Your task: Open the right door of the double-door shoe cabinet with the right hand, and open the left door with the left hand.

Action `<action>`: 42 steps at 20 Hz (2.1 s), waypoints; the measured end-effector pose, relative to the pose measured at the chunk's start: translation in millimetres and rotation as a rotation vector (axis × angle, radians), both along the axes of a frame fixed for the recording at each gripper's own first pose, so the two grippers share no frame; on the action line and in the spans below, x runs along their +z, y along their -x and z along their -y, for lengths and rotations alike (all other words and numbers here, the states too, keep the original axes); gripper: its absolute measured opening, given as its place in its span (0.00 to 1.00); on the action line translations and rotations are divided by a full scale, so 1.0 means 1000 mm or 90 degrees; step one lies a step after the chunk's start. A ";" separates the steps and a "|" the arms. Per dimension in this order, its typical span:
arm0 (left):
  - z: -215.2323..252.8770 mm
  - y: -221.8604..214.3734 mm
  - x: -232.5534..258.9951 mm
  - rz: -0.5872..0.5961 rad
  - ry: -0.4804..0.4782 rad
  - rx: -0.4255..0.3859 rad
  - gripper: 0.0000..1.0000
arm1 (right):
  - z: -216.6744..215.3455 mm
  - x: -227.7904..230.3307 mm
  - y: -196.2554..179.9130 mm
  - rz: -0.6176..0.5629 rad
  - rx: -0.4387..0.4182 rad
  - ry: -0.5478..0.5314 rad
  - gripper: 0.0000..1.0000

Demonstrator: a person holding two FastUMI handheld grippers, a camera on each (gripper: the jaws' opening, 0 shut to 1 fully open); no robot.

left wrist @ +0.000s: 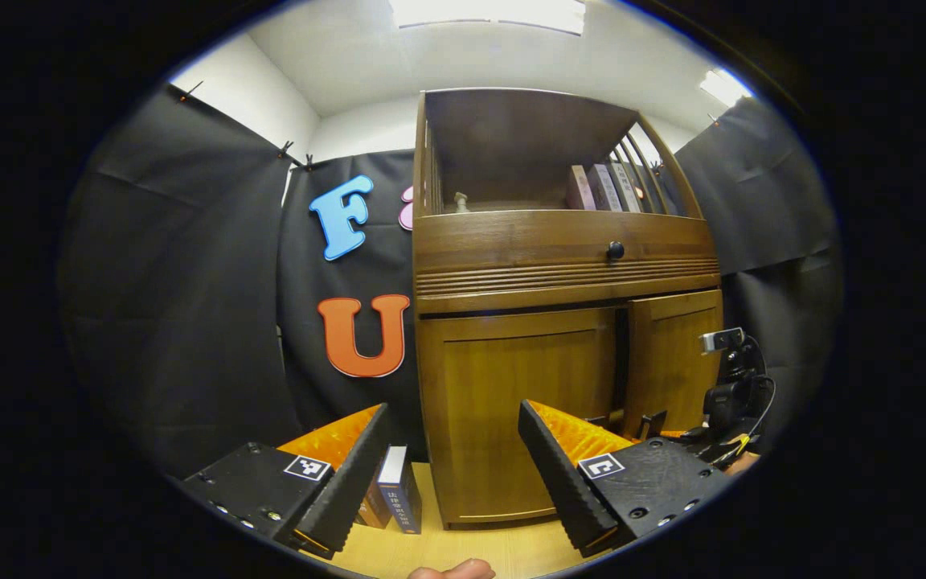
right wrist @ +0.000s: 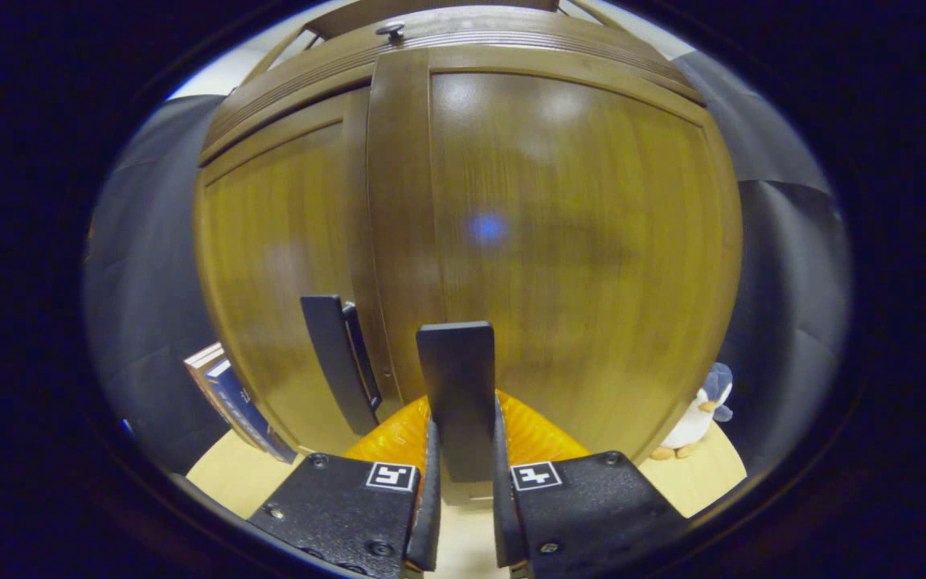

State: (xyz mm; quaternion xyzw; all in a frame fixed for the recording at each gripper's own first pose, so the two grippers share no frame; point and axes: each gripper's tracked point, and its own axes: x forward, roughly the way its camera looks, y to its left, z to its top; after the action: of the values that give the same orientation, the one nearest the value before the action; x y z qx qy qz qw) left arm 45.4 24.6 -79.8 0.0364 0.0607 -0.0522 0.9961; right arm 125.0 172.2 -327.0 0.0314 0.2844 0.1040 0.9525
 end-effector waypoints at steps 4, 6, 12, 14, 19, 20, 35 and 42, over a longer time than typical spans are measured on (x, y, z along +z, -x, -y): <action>0.023 -0.011 0.000 0.000 0.004 -0.029 1.00 | 0.014 0.006 0.027 0.004 0.003 -0.009 0.30; 0.038 -0.015 -0.004 -0.007 0.011 -0.044 0.96 | 0.026 0.011 0.043 0.013 0.001 -0.007 0.30; 0.083 -0.015 -0.006 -0.012 0.031 -0.089 0.96 | 0.065 0.025 0.093 0.024 -0.019 -0.014 0.30; 0.096 -0.015 -0.009 -0.015 0.034 -0.103 1.00 | 0.082 0.024 0.107 0.022 -0.031 -0.006 0.30; 0.120 -0.012 -0.014 -0.019 0.030 -0.125 0.96 | 0.108 0.015 0.128 -0.009 -0.058 -0.006 0.28; 0.122 -0.013 -0.016 -0.021 0.029 -0.127 0.96 | 0.111 0.015 0.130 -0.008 -0.056 0.000 0.28; 0.161 -0.010 -0.039 -0.045 0.018 -0.142 0.95 | 0.177 0.024 0.151 -0.001 -0.088 0.019 0.18; 0.176 -0.009 -0.052 -0.061 0.019 -0.147 0.95 | 0.213 0.029 0.157 -0.020 -0.121 0.018 0.10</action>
State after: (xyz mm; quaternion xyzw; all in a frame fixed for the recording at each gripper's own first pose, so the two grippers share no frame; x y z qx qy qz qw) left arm 54.4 -151.4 -132.2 0.0260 0.1025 -0.1693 0.9799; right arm -31.8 -41.1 -297.7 0.0463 0.2967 0.0088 0.9538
